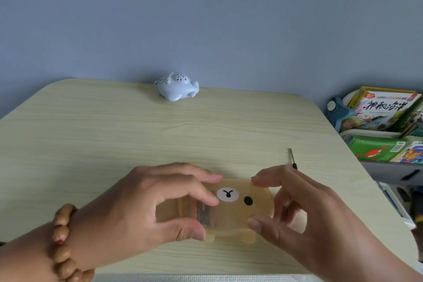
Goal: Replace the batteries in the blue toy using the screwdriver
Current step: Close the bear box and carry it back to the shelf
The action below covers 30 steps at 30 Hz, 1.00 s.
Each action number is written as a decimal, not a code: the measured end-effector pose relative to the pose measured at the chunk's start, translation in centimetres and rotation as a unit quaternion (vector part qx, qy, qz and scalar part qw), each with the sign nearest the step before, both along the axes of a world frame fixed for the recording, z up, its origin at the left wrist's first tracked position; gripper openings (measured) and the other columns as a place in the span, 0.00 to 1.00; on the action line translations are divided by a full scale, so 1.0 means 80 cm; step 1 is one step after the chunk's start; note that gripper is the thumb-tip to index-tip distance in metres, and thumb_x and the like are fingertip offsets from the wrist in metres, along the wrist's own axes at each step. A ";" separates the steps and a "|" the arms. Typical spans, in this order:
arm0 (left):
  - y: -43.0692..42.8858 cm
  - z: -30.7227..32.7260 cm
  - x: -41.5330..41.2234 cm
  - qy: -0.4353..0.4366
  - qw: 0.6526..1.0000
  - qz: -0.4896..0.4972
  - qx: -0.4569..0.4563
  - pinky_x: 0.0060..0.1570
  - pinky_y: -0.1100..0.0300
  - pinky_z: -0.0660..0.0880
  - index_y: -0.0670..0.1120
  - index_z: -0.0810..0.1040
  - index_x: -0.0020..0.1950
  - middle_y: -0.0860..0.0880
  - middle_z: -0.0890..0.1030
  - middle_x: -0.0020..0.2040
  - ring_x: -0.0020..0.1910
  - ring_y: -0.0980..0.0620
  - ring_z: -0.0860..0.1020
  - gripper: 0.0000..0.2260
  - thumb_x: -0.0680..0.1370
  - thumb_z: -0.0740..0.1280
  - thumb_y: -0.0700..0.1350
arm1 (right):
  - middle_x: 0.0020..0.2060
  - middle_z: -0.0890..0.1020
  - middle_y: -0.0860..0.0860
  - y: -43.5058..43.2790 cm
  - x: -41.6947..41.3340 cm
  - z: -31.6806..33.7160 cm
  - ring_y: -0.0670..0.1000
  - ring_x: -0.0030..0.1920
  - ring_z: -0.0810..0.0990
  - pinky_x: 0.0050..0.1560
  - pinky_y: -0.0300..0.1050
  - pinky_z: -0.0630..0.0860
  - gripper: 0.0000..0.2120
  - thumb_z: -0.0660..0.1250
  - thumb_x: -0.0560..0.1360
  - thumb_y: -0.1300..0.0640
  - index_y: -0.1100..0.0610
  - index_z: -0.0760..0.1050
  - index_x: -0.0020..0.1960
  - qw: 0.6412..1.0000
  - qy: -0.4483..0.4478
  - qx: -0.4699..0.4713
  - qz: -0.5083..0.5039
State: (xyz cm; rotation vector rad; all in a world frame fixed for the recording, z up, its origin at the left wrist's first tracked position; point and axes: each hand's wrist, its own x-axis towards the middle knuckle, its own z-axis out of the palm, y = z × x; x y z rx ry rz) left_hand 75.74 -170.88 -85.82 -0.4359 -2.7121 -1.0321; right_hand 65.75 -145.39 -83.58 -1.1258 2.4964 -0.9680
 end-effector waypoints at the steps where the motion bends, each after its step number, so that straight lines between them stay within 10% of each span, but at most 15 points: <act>1: -0.001 0.000 0.002 -0.003 1.000 -0.014 -0.027 0.62 0.67 0.73 0.58 0.81 0.59 0.64 0.75 0.69 0.64 0.65 0.77 0.17 0.72 0.75 0.60 | 0.51 0.79 0.33 0.000 0.001 0.001 0.43 0.41 0.81 0.37 0.32 0.76 0.26 0.68 0.66 0.27 0.36 0.72 0.59 1.000 0.008 0.009 0.015; 6: -0.002 -0.006 0.000 0.008 0.998 -0.001 -0.058 0.64 0.68 0.71 0.59 0.75 0.67 0.66 0.70 0.72 0.68 0.66 0.73 0.22 0.74 0.72 0.60 | 0.69 0.59 0.25 0.002 -0.006 0.006 0.32 0.51 0.75 0.44 0.33 0.76 0.46 0.71 0.58 0.25 0.30 0.55 0.71 0.988 0.075 0.117 0.071; 12: 0.002 0.017 0.004 -0.051 0.998 -0.003 0.045 0.63 0.69 0.69 0.62 0.68 0.72 0.67 0.74 0.68 0.68 0.67 0.73 0.31 0.72 0.65 0.70 | 0.47 0.74 0.26 -0.008 -0.009 0.025 0.32 0.31 0.72 0.27 0.33 0.73 0.26 0.67 0.68 0.29 0.37 0.73 0.62 0.981 0.175 0.067 0.056; 22: 0.016 0.008 -0.007 0.074 0.993 0.078 -0.042 0.50 0.71 0.76 0.57 0.76 0.65 0.66 0.80 0.59 0.55 0.69 0.80 0.23 0.73 0.72 0.62 | 0.53 0.79 0.36 -0.020 -0.019 0.014 0.41 0.27 0.73 0.27 0.42 0.77 0.19 0.72 0.71 0.39 0.47 0.79 0.57 0.975 0.197 -0.037 0.094; 27: -0.003 0.017 -0.021 -0.119 0.947 -0.005 0.298 0.63 0.55 0.76 0.57 0.77 0.68 0.53 0.78 0.67 0.67 0.50 0.78 0.34 0.64 0.78 0.64 | 0.57 0.82 0.45 -0.030 -0.029 0.004 0.37 0.33 0.68 0.27 0.40 0.75 0.19 0.70 0.75 0.45 0.56 0.81 0.59 0.959 0.264 -0.086 0.048; 30: -0.016 0.033 -0.031 -0.194 0.917 0.015 0.348 0.68 0.49 0.73 0.63 0.75 0.68 0.52 0.82 0.65 0.65 0.52 0.80 0.37 0.60 0.77 0.69 | 0.62 0.79 0.46 -0.043 -0.032 0.011 0.30 0.42 0.68 0.31 0.41 0.77 0.21 0.70 0.75 0.45 0.55 0.78 0.64 0.955 0.282 -0.081 0.038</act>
